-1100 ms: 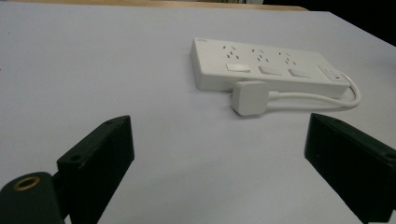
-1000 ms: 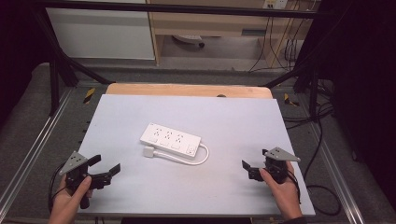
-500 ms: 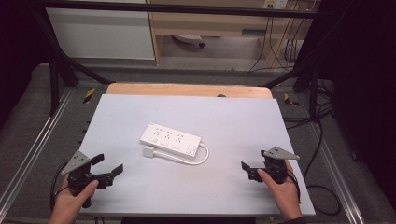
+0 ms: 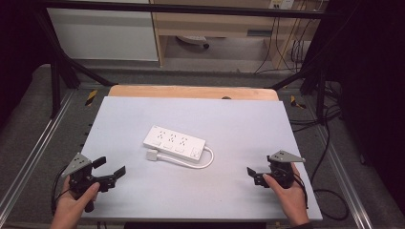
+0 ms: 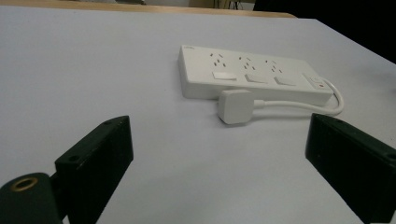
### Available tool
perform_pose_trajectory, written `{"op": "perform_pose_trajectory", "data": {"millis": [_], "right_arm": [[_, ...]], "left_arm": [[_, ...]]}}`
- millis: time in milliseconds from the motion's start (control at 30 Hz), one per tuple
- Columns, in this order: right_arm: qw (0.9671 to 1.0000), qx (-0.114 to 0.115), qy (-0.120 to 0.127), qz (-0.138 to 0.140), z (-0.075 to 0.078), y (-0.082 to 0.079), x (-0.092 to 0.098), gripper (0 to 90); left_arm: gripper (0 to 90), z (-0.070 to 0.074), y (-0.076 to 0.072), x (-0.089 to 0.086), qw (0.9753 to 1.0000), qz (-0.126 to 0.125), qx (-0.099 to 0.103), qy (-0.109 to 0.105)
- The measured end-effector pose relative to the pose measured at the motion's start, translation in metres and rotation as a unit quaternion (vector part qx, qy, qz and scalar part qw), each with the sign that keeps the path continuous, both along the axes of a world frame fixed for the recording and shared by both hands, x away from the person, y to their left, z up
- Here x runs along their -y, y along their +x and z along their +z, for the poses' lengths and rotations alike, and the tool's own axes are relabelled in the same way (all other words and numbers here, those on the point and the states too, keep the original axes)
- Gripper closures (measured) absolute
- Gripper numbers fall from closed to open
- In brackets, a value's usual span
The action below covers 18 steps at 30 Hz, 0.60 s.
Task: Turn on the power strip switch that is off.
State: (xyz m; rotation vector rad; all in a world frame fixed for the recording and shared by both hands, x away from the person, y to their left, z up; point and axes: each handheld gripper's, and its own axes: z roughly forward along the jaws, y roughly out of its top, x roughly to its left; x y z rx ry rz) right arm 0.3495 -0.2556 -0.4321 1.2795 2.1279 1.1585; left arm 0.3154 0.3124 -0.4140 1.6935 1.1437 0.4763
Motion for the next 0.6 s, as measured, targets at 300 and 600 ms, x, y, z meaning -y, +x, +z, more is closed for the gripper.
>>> {"op": "perform_pose_trajectory", "data": {"millis": [300,600], "right_arm": [[0.9999,0.007,-0.011,-0.007,0.0011,-0.0007,-0.0001,4.4],[0.9997,0.012,-0.012,-0.016,0.0022,-0.0021,0.0017,4.3]], "left_arm": [[7.1,0.0025,-0.0012,-0.0017,1.0000,-0.002,0.008,-0.004],[6.7,0.0053,-0.0031,-0.0017,0.9996,-0.007,0.006,-0.027]]}}
